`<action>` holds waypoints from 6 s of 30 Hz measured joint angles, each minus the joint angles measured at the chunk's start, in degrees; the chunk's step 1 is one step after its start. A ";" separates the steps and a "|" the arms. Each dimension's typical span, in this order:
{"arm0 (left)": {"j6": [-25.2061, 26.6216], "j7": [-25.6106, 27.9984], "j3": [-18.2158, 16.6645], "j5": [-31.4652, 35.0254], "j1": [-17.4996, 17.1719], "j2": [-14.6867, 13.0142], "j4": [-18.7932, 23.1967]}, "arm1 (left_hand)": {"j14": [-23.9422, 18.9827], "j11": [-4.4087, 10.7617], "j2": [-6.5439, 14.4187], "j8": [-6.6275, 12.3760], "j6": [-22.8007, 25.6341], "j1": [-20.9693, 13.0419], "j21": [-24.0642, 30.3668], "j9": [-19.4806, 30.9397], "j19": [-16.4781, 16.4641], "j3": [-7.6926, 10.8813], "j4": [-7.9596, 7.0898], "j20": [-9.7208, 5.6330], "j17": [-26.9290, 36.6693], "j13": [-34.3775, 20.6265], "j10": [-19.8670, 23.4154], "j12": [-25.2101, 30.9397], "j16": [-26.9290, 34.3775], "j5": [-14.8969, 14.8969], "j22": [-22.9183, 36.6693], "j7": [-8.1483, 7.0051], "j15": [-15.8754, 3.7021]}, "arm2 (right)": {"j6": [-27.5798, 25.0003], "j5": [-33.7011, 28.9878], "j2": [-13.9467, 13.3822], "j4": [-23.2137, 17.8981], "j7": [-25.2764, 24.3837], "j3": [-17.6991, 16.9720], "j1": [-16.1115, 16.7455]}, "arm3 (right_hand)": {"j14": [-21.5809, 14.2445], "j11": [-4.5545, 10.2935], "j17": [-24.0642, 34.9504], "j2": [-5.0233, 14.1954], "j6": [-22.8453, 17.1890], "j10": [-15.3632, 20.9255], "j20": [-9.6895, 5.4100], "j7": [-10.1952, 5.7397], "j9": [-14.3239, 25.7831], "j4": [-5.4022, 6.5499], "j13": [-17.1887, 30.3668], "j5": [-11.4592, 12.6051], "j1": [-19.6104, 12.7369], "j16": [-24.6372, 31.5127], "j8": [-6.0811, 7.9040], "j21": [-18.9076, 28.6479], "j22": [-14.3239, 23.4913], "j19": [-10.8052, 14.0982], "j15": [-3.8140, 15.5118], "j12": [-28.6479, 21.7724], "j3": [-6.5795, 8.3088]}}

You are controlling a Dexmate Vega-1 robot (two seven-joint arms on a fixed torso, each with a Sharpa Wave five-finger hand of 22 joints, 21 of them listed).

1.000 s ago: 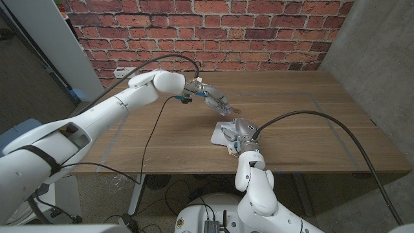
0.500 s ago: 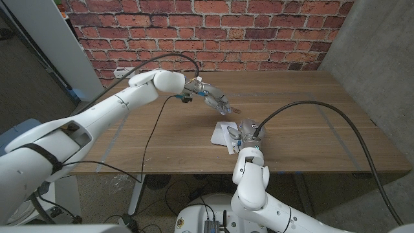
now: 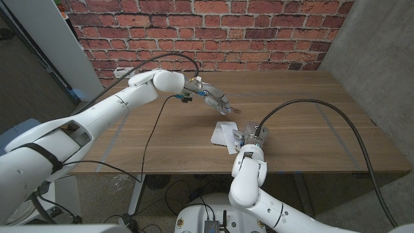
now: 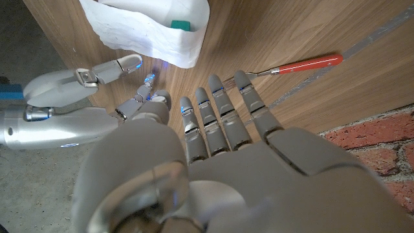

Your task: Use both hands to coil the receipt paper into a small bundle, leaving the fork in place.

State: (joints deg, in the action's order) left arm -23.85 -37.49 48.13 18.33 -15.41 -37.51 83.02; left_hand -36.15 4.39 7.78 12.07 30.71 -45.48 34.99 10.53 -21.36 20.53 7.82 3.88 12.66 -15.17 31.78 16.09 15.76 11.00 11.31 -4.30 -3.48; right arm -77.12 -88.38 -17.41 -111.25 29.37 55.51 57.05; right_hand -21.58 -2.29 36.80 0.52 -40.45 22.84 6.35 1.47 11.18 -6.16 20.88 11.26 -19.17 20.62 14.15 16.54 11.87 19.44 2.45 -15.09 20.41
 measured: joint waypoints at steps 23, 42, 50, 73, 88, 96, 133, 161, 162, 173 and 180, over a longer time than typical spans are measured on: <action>0.35 0.26 -0.53 0.24 -0.62 -0.29 0.67 | 0.00 0.00 0.00 -0.36 0.00 0.00 0.22 0.00 0.00 0.71 0.23 0.00 0.27 0.00 0.00 -0.22 0.00 0.00 0.00 0.00 0.00 | 16.68 2.91 3.58 -5.30 3.64 -11.52 8.07 | 0.00 0.87 -0.98 3.86 -6.15 2.46 0.31 -1.71 -0.46 -2.47 -0.16 1.27 -2.77 0.00 -0.18 -0.66 -0.16 -2.17 0.01 -0.60 2.91; 0.35 0.31 0.38 0.69 0.54 1.00 -1.81 | 0.00 0.00 0.20 -0.42 -0.24 0.19 0.22 0.00 0.00 1.06 0.22 0.00 0.54 -0.15 -0.01 -0.44 0.00 -0.21 -0.01 0.23 0.00 | 19.59 22.47 -2.96 -11.54 -6.32 -8.87 6.02 | -2.22 2.83 -2.57 1.40 -5.10 3.77 -0.68 -3.71 -0.36 -5.09 -0.42 1.41 -13.33 -0.57 -2.68 -0.10 -0.44 0.34 0.11 -0.83 7.85; 0.36 0.49 0.93 1.00 1.06 1.48 -2.82 | 0.00 0.00 0.32 -0.65 -0.23 0.30 0.22 0.00 0.00 1.28 0.00 0.00 0.54 -0.15 -0.01 -0.44 0.00 -0.21 -0.01 0.23 0.00 | 14.66 20.58 -2.78 -8.27 -14.40 -3.41 3.32 | -6.42 5.25 -0.55 -1.18 -0.26 6.25 -1.26 -5.26 0.20 -4.10 0.67 1.89 -18.71 2.90 -3.59 0.30 -0.54 3.39 0.22 -3.25 6.39; -1.78 3.13 3.32 5.08 2.87 3.97 -5.23 | -0.91 0.11 -0.14 -0.18 2.58 -1.97 1.85 0.00 -1.90 1.41 1.91 -1.86 3.70 -0.42 0.92 -0.44 2.50 -0.43 -0.01 -1.95 0.12 | 15.00 24.55 -5.71 -9.62 -27.97 1.72 1.49 | -34.36 0.87 5.51 6.11 -15.04 28.48 -9.48 -3.84 1.12 -3.59 3.55 -0.46 -44.51 21.06 -0.93 23.41 6.60 28.19 5.67 -16.54 4.67; -2.71 3.56 4.19 6.93 3.29 4.63 -4.77 | -0.92 0.01 -0.89 -0.19 2.99 -2.73 2.74 0.00 -3.30 1.16 1.66 -2.45 3.98 -0.68 1.43 -0.44 2.89 -0.88 -0.01 -1.71 0.12 | 14.06 31.59 -8.95 -12.24 -16.96 4.70 -4.51 | -32.81 0.80 -12.30 4.58 -11.20 22.31 -11.37 -4.36 0.52 -3.36 -2.99 -0.19 -46.71 1.59 -3.37 29.14 2.89 25.68 5.43 -8.85 9.70; -2.84 3.32 4.50 7.65 3.47 4.76 -4.46 | -1.14 0.28 -2.11 -0.19 4.01 -3.51 3.55 0.00 -5.33 0.84 1.98 -3.21 4.20 -0.96 2.05 -0.44 3.34 -0.88 -0.01 -1.55 -0.10 | 12.53 35.24 -9.87 -12.24 -14.45 6.86 -8.03 | -28.71 2.11 -15.45 3.78 -7.50 19.18 -10.61 -5.40 0.26 -3.67 -4.76 -0.19 -47.12 -2.25 -3.60 29.60 0.86 22.87 4.19 -4.96 10.33; 4.12 12.92 5.31 28.49 -4.50 0.97 8.65 | -5.36 -1.44 -5.02 -1.08 8.30 -12.32 13.99 1.18 -22.46 -1.64 0.68 -6.87 8.59 -11.21 -1.59 6.20 4.67 -0.65 -1.16 -0.90 -0.49 | 5.51 49.80 -12.99 -12.37 -21.99 17.30 -20.10 | -25.57 3.21 -20.33 2.44 -5.91 17.71 -10.13 -6.20 -0.27 -2.44 -7.05 -0.19 -44.08 -6.22 -3.10 30.29 -1.22 18.92 3.09 -0.78 11.05; 7.09 17.37 6.76 36.79 -7.68 0.50 9.63 | -9.94 -1.34 -2.03 -1.97 2.16 -3.82 14.20 0.82 -28.56 -3.25 -5.01 -6.22 8.39 -16.86 -7.07 9.99 1.93 -0.88 -1.73 -2.62 -1.85 | 0.52 63.73 -14.20 -13.50 -31.69 23.46 -28.18 | -25.82 3.20 -20.42 2.83 -7.16 19.15 -10.02 -6.19 -0.26 -1.96 -7.31 -0.68 -42.64 -5.77 -2.88 30.51 -1.49 18.41 3.27 -0.37 10.57; 7.14 17.33 6.69 36.79 -7.74 0.45 9.78 | -9.84 -1.34 -2.03 -1.97 2.01 -3.81 14.15 0.82 -28.47 -3.26 -5.00 -5.88 8.29 -16.86 -7.07 9.99 1.65 -0.89 -1.73 -2.65 -1.79 | 0.39 64.31 -14.23 -13.57 -32.14 23.66 -28.49 | -25.82 3.20 -20.42 3.05 -7.28 19.15 -9.90 -6.07 -0.26 -1.96 -7.31 -0.68 -42.42 -5.77 -2.88 30.51 -1.49 18.29 3.27 -0.15 10.58; 7.36 16.23 4.34 34.06 -8.94 -1.09 12.85 | -8.78 -1.34 -2.35 -1.68 1.99 -2.76 12.89 0.67 -28.15 -3.61 -5.45 -4.38 7.13 -15.92 -7.07 9.96 -0.21 -0.89 -1.72 -3.32 -1.63 | -0.47 69.40 -14.40 -14.03 -36.16 25.33 -30.96 | -25.80 3.21 -20.16 3.04 -7.46 19.14 -9.93 -5.88 -0.26 -1.90 -7.58 -0.68 -42.43 -5.55 -2.88 30.73 -1.48 17.90 3.28 0.07 10.29; 7.19 15.80 3.08 33.00 -9.52 -1.85 14.30 | -8.28 -0.98 -4.10 -1.63 1.62 -4.56 11.96 0.66 -28.69 -5.21 -3.89 -4.29 5.82 -14.81 -6.71 9.75 -1.70 -0.64 -1.67 -3.69 -1.37 | -0.86 72.42 -14.46 -14.15 -38.80 25.97 -32.11 | -25.80 3.22 -20.16 3.04 -7.45 19.13 -9.93 -5.88 -0.26 -1.97 -7.58 -0.67 -42.44 -5.55 -2.88 30.72 -1.48 17.91 3.28 0.07 10.11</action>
State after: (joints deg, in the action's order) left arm -16.66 -21.70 51.21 51.34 -24.93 -39.36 97.33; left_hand -44.43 3.41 3.68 10.44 32.32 -50.04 46.94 11.18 -50.05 15.32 3.94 -0.41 18.48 -29.98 25.08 25.84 14.06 10.35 9.64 -7.99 -4.85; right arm -77.98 -15.96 -31.87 -125.40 -9.43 81.48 24.94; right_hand -47.38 0.93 16.64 3.56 -47.90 41.96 -3.58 -4.41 10.93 -8.12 13.30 10.59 -61.61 15.08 11.27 47.26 10.39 37.35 5.74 -15.02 30.52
